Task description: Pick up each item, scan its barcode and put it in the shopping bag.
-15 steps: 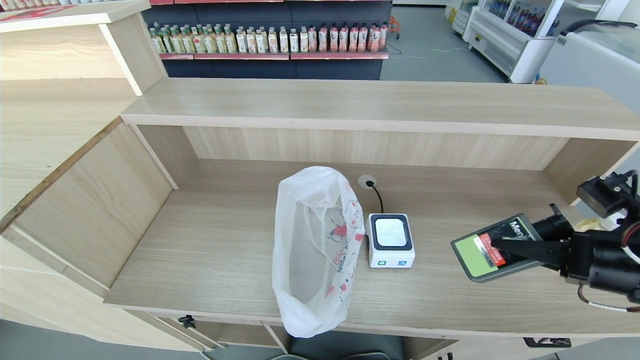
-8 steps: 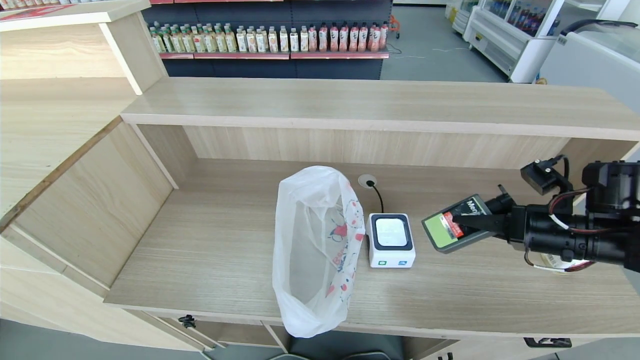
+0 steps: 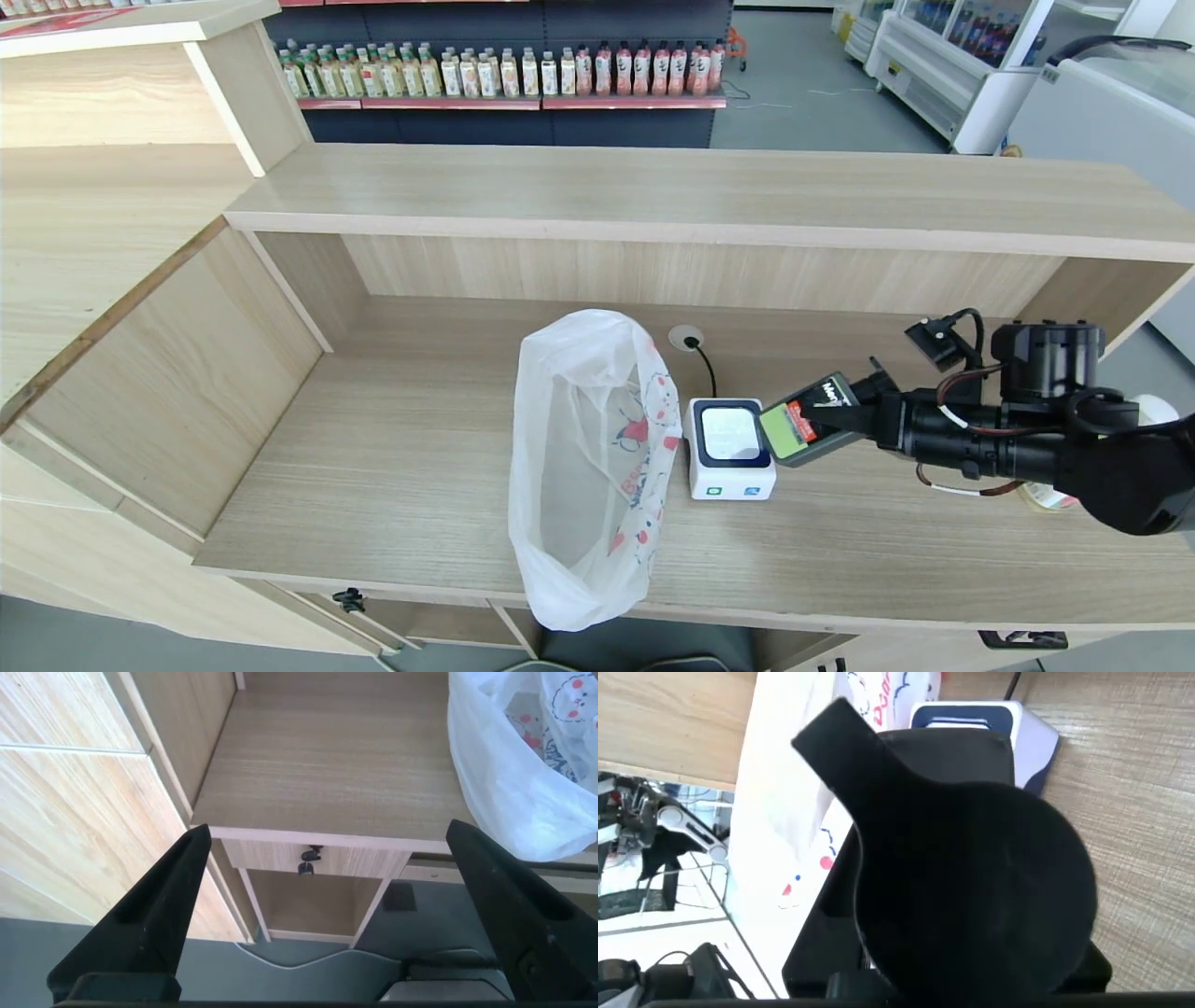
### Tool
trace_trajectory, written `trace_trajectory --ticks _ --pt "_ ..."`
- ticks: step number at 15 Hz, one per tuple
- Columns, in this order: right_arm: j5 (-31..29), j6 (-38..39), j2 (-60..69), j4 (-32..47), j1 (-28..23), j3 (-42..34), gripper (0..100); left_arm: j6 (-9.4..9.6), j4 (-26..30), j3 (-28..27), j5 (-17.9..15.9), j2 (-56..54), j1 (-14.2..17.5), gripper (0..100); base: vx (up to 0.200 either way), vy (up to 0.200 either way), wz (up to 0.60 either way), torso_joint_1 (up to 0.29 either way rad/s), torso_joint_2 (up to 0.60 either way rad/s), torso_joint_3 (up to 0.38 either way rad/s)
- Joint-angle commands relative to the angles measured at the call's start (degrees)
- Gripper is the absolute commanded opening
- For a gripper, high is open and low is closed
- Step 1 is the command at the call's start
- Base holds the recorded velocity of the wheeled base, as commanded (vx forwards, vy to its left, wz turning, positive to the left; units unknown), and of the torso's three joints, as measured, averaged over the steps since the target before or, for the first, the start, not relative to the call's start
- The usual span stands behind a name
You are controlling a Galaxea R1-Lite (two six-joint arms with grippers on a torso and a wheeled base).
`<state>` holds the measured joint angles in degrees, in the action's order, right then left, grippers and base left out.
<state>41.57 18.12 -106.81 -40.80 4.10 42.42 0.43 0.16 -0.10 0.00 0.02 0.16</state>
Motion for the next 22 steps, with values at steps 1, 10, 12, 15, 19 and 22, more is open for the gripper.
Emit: trace_trajectory --ticks 1,10,12,15,19,22 --pt "0.0 -0.1 -1.7 -0.2 0.7 0.1 0 0.01 0.0 0.0 0.0 0.0 0.0 100 0.0 0.0 0.0 0.0 0.0 0.0" --pt "-2.2 0.4 -9.6 -10.3 3.4 1.6 0 0.01 0.0 0.0 0.0 0.0 0.0 100 0.0 0.0 0.0 0.0 0.0 0.0" --pt "-3.1 1.1 -9.9 -11.1 5.0 1.8 0 0.01 0.0 0.0 0.0 0.0 0.0 100 0.0 0.0 0.0 0.0 0.0 0.0" --pt "-4.0 1.0 -12.5 -14.6 6.5 2.2 0 -0.08 0.0 0.0 0.0 0.0 0.0 100 0.0 0.0 0.0 0.0 0.0 0.0" --pt "-5.4 1.2 -15.7 -17.6 6.8 3.9 0 -0.08 0.0 0.0 0.0 0.0 0.0 100 0.0 0.0 0.0 0.0 0.0 0.0" --pt "-5.4 1.5 -14.7 -17.6 6.7 3.7 0 -0.16 0.0 0.0 0.0 0.0 0.0 100 0.0 0.0 0.0 0.0 0.0 0.0"
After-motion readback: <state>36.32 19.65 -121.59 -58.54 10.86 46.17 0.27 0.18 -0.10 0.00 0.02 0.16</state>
